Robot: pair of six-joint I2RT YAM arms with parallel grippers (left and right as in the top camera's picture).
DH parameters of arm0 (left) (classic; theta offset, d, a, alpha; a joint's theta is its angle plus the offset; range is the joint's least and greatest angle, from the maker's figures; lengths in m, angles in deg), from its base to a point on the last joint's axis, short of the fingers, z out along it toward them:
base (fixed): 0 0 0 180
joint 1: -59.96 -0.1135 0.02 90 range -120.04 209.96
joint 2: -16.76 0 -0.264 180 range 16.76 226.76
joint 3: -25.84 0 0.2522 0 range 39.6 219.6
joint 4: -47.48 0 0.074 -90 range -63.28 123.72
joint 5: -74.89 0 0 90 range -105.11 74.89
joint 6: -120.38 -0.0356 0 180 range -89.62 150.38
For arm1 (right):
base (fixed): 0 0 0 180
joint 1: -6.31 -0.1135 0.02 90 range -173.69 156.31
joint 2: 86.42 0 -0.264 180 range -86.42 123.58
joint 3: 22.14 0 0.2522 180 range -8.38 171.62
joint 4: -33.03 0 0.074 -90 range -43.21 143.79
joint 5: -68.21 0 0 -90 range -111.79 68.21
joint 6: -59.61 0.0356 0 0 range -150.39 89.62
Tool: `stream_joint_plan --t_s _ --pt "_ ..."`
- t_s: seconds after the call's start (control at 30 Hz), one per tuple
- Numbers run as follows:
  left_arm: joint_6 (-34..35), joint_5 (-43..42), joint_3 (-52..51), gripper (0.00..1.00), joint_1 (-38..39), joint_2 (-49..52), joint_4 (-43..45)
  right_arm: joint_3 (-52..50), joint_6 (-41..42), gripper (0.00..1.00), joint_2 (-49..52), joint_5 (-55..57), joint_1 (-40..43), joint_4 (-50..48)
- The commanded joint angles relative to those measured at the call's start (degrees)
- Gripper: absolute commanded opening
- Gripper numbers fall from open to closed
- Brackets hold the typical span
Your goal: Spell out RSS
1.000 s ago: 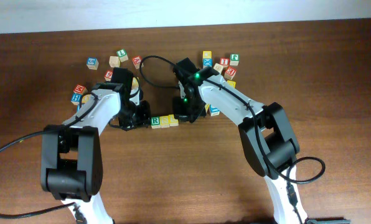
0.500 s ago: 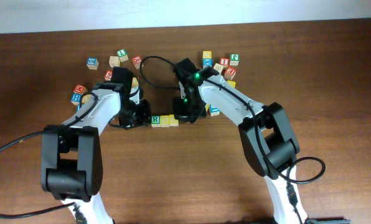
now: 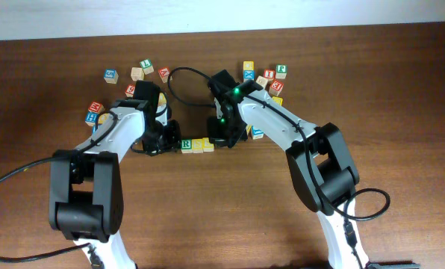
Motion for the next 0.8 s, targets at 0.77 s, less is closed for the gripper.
stream_joint_plan --t_s 0.77 --pt "1.6 9.6 1.2 0.24 -5.5 0.8 -2.0 5.0 -0.6 0.04 1.0 4.9 1.0 -1.7"
